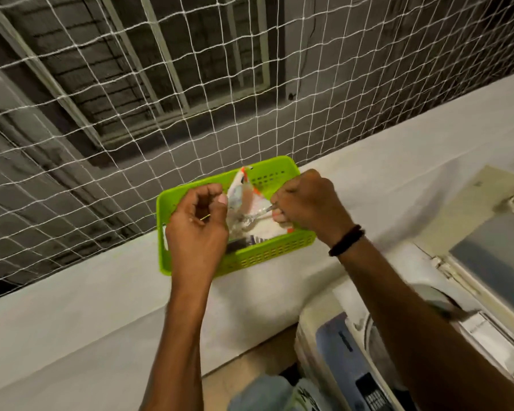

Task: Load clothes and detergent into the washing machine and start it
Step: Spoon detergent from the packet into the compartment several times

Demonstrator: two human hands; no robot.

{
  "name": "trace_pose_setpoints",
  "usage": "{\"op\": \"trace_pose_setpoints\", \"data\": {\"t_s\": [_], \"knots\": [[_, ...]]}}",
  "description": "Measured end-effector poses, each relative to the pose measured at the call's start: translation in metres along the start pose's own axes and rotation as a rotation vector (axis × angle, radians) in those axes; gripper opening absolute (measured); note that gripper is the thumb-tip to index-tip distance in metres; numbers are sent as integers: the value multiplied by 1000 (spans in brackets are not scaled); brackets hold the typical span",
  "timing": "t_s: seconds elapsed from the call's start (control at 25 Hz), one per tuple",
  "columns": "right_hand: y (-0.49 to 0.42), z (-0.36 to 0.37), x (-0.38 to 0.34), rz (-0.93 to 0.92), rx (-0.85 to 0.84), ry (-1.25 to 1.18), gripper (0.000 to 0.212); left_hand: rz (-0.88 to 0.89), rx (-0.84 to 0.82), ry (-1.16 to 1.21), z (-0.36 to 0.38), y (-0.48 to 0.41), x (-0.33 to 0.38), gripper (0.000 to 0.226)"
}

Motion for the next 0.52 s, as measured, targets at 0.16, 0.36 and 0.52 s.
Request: {"op": "trace_pose_setpoints", "data": {"t_s": [0.16, 0.36, 0.52], "knots": [[-13, 15, 1, 26, -6, 53, 16, -1, -18, -57, -6, 1, -6, 12], [-6, 7, -2, -10, 75, 265, 25, 40, -17, -114, -7, 7, 3, 10], [17, -18, -8, -86, 213, 384, 18, 110, -3, -87, 3, 14, 21, 12]]}}
Point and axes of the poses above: each hand's wrist, its own y-axis away from the middle knuckle, its own z-axis out of the palm, x = y × z, the point moved 6 cm from there along -y, towards the middle knuckle, and after that the axes turned 9 degrees about z, right-handed, at the moved point
